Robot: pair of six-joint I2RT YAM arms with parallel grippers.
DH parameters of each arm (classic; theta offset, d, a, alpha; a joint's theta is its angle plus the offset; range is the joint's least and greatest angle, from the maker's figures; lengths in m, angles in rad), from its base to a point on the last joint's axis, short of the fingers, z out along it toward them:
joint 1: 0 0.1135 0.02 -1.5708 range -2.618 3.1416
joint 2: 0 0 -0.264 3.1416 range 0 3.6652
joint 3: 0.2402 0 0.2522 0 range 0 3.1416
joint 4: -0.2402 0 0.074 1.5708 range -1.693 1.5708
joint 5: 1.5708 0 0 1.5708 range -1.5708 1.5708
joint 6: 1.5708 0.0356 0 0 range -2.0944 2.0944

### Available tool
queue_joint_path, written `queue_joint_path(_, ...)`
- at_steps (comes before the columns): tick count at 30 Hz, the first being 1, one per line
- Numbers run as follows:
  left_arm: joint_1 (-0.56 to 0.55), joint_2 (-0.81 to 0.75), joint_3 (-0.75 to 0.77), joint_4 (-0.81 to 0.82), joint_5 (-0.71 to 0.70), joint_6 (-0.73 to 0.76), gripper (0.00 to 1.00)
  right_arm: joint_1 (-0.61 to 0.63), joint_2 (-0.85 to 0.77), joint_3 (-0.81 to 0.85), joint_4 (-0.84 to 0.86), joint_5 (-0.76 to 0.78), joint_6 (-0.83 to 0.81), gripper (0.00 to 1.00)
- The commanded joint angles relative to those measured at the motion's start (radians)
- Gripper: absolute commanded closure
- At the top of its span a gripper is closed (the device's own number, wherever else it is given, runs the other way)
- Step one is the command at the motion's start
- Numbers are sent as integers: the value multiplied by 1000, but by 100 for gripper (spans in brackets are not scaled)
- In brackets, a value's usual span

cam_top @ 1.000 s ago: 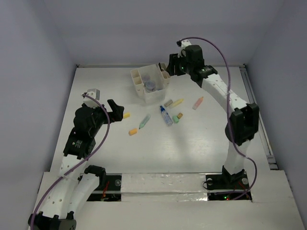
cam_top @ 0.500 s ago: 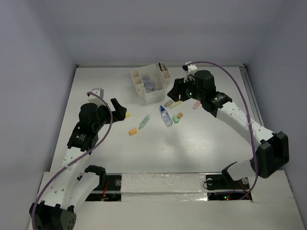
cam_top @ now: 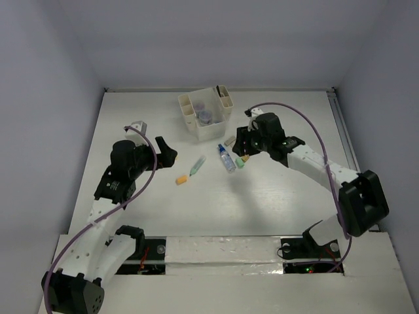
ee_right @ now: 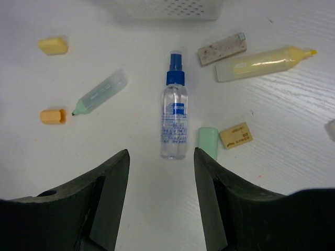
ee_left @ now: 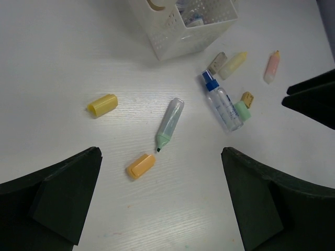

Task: Sort the stationery into containers
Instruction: Pick up the stationery from the center of the board.

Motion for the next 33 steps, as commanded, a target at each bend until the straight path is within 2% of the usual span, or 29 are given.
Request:
queue_joint_path(1,4,-33,10,40,59,30,1,39,98,99,14,62,-2,42)
queue_joint_path(8,4,-97,-4,31,71,13,1,96,336,303,-112,217,-15,44)
queue_joint_path(15,-89,-142,3,8,10,8,1,125,510,470,-236,269,-25,44)
queue_joint_path(16,-103,-152,3,4,-2,4,1,136,530,510,-250,283,-28,45)
queue_joint_path(17,-103,-157,3,2,-12,2,1,136,561,525,-276,288,-25,50)
queue_joint_path(19,-125,-166,5,-3,-27,-1,1,146,578,539,-287,303,-18,55)
queue_joint_path(22,-137,-168,6,-7,-41,-4,1,146,598,539,-300,335,-11,54)
queue_joint_path(26,-146,-165,8,-10,-49,-5,1,156,623,539,-328,354,-10,49)
queue_joint_path(33,-146,-163,6,-6,-49,-7,1,165,624,521,-334,348,-8,51)
